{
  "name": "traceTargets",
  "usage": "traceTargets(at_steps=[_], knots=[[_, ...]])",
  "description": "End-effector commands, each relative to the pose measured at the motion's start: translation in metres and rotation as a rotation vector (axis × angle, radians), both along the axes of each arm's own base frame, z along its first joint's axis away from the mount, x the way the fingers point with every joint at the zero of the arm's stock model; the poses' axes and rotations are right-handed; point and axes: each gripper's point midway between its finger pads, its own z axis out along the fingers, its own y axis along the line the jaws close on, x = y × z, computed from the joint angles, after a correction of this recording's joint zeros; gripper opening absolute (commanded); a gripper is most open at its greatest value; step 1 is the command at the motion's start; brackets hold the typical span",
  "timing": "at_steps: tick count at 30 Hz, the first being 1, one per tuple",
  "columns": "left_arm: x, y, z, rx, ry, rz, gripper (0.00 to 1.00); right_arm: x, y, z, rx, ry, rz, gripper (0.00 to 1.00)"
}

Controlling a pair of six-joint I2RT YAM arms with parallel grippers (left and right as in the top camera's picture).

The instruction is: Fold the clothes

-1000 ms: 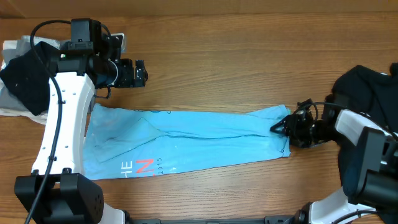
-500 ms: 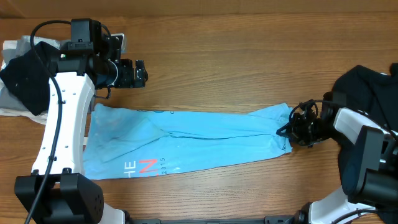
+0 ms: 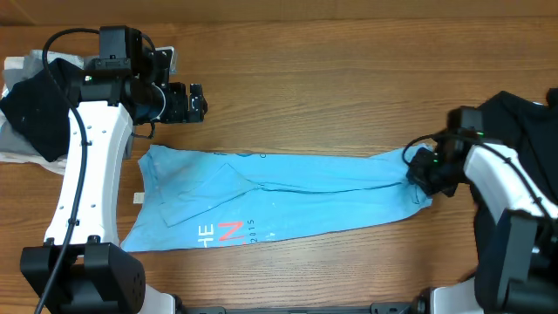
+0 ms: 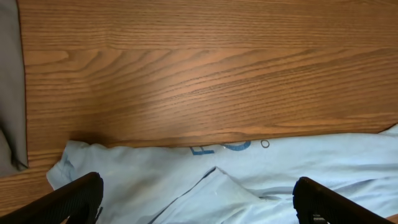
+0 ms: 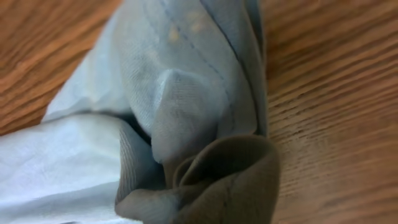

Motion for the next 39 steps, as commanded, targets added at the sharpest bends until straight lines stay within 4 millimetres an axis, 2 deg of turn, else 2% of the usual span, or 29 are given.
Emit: traceTargets(at_steps=[1, 4, 10, 15, 20, 21, 23, 25, 27, 32, 35, 39], knots=[[0.000, 0.000, -0.006, 0.012, 0.010, -0.018, 1.00, 0.015, -0.002, 0.027, -0.153, -0.090, -0.013, 0.04], [0.000, 0.000, -0.006, 0.012, 0.011, -0.018, 1.00, 0.018, 0.023, 0.033, -0.145, -0.123, 0.062, 0.04], [0.001, 0.000, -0.005, 0.012, 0.004, -0.018, 1.00, 0.009, 0.075, 0.031, -0.088, -0.115, 0.211, 0.04], [0.001, 0.000, -0.005, 0.012, 0.006, -0.018, 1.00, 0.001, 0.106, 0.032, -0.034, -0.105, 0.229, 0.04], [0.000, 0.000, -0.006, 0.011, 0.010, -0.018, 1.00, -0.004, 0.118, 0.032, -0.029, -0.104, 0.259, 0.05], [0.000, 0.000, -0.006, 0.011, 0.010, -0.018, 1.00, -0.004, 0.120, 0.032, -0.027, -0.103, 0.261, 0.09], [0.000, 0.000, -0.006, 0.011, 0.010, -0.018, 1.00, -0.006, 0.124, 0.032, -0.008, -0.100, 0.270, 0.27], [0.000, 0.000, -0.006, 0.011, 0.010, -0.018, 1.00, -0.007, 0.127, 0.032, 0.006, -0.097, 0.274, 0.34], [0.000, 0.000, -0.006, 0.010, 0.011, -0.018, 1.00, -0.007, 0.127, 0.032, 0.007, -0.096, 0.274, 0.49], [-0.001, -0.001, -0.006, 0.009, 0.014, -0.019, 1.00, -0.006, 0.132, 0.034, 0.035, -0.100, 0.278, 0.49], [-0.001, -0.001, -0.006, 0.009, 0.014, -0.019, 1.00, -0.003, 0.135, 0.042, 0.075, -0.105, 0.270, 0.44], [-0.001, -0.001, -0.006, 0.009, 0.014, -0.019, 1.00, 0.011, 0.120, 0.060, 0.072, -0.129, 0.228, 0.45]])
